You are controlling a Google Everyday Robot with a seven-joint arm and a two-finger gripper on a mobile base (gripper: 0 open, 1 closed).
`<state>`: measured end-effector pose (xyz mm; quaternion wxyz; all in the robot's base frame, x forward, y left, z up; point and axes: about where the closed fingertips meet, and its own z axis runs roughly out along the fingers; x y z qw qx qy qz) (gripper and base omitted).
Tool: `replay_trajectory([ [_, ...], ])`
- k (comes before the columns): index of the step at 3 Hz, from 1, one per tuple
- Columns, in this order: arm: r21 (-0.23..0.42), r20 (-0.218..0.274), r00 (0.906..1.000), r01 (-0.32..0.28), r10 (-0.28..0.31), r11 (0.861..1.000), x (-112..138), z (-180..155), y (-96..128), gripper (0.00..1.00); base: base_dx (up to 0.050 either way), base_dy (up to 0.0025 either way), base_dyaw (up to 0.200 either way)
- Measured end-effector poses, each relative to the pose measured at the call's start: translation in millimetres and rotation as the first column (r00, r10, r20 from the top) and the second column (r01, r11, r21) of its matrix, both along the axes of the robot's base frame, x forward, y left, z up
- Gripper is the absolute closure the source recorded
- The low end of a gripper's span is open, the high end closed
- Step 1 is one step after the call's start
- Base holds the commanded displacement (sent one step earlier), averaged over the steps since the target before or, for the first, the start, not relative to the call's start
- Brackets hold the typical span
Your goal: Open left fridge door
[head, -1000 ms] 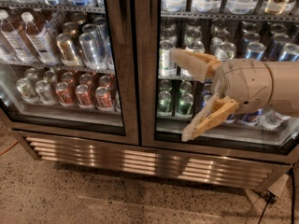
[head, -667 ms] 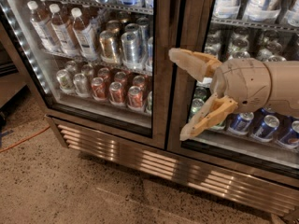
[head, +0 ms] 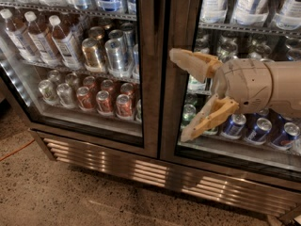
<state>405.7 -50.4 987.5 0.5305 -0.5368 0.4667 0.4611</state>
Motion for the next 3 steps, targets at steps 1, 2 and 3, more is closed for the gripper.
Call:
replay_trajectory([
  [1,0.0,0.0,1.0,0.0,0.0,1.0,0,0,0,0.0,0.0,0.0,0.0],
  [2,-0.05,0.017,0.9997,0.018,-0.017,0.999,17,30,30,0.0,0.0,0.0,0.0],
  [3,-0.089,0.027,0.9989,0.042,-0.04,0.995,38,59,56,0.0,0.0,0.0,0.0],
])
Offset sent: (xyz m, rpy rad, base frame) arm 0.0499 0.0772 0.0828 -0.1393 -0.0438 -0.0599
